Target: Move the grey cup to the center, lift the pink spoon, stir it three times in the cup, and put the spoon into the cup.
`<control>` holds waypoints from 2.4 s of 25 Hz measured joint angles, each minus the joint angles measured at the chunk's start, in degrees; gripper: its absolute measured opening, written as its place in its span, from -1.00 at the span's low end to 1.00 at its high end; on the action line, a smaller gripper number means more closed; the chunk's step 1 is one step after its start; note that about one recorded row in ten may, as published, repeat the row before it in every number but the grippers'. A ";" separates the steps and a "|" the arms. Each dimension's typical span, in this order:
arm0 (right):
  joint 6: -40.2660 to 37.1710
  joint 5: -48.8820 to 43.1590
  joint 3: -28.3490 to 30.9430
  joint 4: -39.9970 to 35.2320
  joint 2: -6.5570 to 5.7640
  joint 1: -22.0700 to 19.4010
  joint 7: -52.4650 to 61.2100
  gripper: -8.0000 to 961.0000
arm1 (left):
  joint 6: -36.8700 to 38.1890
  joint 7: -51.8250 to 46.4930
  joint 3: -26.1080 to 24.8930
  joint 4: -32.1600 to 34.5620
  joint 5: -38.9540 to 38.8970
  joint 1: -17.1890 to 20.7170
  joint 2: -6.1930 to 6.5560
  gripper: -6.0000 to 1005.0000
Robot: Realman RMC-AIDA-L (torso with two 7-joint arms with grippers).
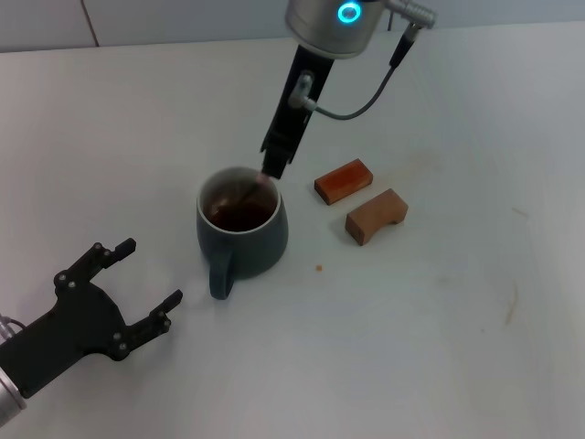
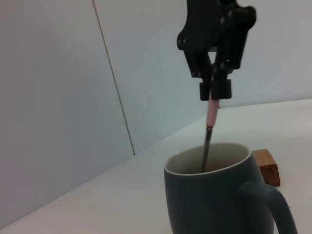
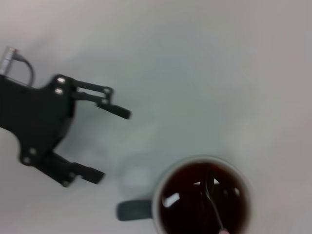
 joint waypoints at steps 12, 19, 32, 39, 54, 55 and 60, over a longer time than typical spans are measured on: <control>-3.41 -0.80 -0.31 0.10 0.22 0.38 0.26 -0.75 | 0.05 0.00 0.16 -0.30 0.00 -0.13 0.00 0.68; -0.63 0.32 -0.29 0.03 0.15 0.83 0.25 -0.75 | 0.05 0.00 0.53 -0.22 0.00 0.06 -0.06 0.67; -2.15 -2.11 -1.52 -9.05 0.33 -3.96 2.35 -0.70 | 0.08 -0.01 0.53 -0.01 0.00 -0.13 -0.04 0.67; -1.37 8.92 -2.21 -30.51 0.05 -18.16 2.49 -0.35 | 0.17 -0.01 0.37 0.00 -0.25 0.10 0.02 0.67; 25.36 64.15 -15.63 -44.52 0.16 -74.26 -54.53 0.69 | 0.92 -0.26 -0.46 0.06 -0.54 0.39 0.19 0.68; 25.45 66.05 -15.64 -42.25 0.15 -75.27 -58.15 0.69 | 0.94 -0.32 -0.46 0.07 -0.54 0.39 0.19 0.68; 24.77 76.52 -15.89 -25.14 0.03 -75.91 -75.49 0.70 | 0.99 -0.59 -0.41 0.09 -0.52 0.39 0.19 0.68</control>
